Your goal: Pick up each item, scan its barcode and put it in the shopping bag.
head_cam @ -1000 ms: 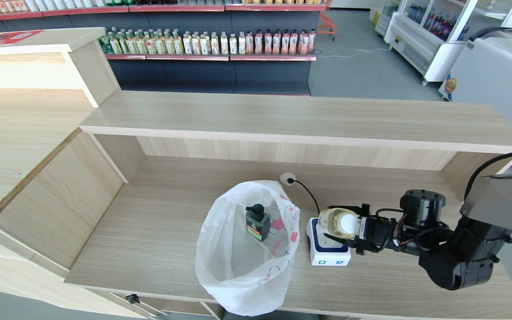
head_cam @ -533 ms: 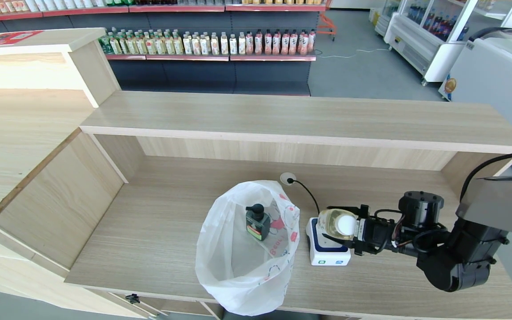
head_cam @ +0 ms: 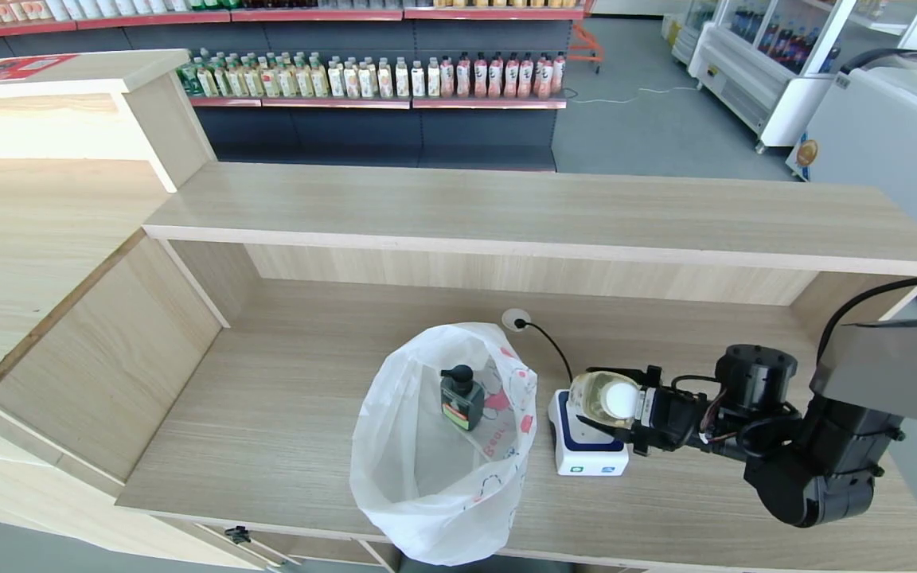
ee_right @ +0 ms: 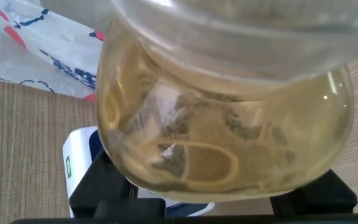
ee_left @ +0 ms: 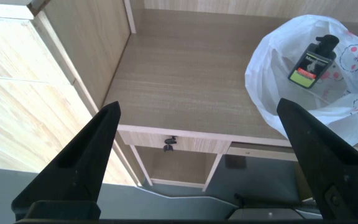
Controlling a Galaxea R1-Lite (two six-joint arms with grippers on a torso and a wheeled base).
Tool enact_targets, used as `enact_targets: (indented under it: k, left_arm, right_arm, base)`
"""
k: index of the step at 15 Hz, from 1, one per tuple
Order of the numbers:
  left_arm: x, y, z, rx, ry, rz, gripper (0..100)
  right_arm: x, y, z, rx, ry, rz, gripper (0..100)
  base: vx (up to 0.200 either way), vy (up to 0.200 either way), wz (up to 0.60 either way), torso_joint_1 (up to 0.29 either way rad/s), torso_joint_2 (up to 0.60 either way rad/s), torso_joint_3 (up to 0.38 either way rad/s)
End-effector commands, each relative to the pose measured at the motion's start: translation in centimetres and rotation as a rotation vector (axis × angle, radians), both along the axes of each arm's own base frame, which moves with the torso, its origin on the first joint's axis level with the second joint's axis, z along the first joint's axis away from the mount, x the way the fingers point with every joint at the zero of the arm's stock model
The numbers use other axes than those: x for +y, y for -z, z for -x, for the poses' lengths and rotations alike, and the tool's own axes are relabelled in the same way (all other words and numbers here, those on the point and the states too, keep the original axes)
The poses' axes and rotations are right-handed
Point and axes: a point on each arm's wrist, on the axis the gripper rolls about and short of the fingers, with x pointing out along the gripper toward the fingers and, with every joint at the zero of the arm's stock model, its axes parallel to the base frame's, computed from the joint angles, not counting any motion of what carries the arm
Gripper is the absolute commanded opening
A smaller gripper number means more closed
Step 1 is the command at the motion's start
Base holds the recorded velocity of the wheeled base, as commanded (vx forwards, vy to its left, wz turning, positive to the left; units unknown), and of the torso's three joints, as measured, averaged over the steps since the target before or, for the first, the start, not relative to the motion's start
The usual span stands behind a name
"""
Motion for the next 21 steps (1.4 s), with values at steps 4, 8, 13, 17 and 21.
enact_targets:
  k: [4,8,13,17,21]
  left_arm:
    - [0.0,0.0,0.0,0.0,0.0,0.0,100]
    - [0.0,0.0,0.0,0.0,0.0,0.0,100]
    - [0.0,0.0,0.0,0.0,0.0,0.0,100]
    - [0.0,0.0,0.0,0.0,0.0,0.0,100]
    - [0.0,0.0,0.0,0.0,0.0,0.002,100]
  right_arm:
    - [-0.5,-2.7,1.1,0.103,0.077,-0.182,0]
    - [-1.3,-6.7,3.2,0.244,0.325,-0.431,0]
    - [-1.6,-8.4,6.9,0.363,0.336,-0.536,0]
    - [-0.8,-8.6,8.8,0.426,0.299,-0.557,0]
    - [-0.1,-8.0,10.3,0.512,0.28,-0.561,0]
  base:
    - [0.0,0.0,0.0,0.0,0.0,0.0]
    - [0.0,0.0,0.0,0.0,0.0,0.0]
    - [0.0,0.0,0.0,0.0,0.0,0.0]
    - [0.0,0.0,0.0,0.0,0.0,0.0]
    - [0.0,0.1,0.0,0.001,0.0,0.0]
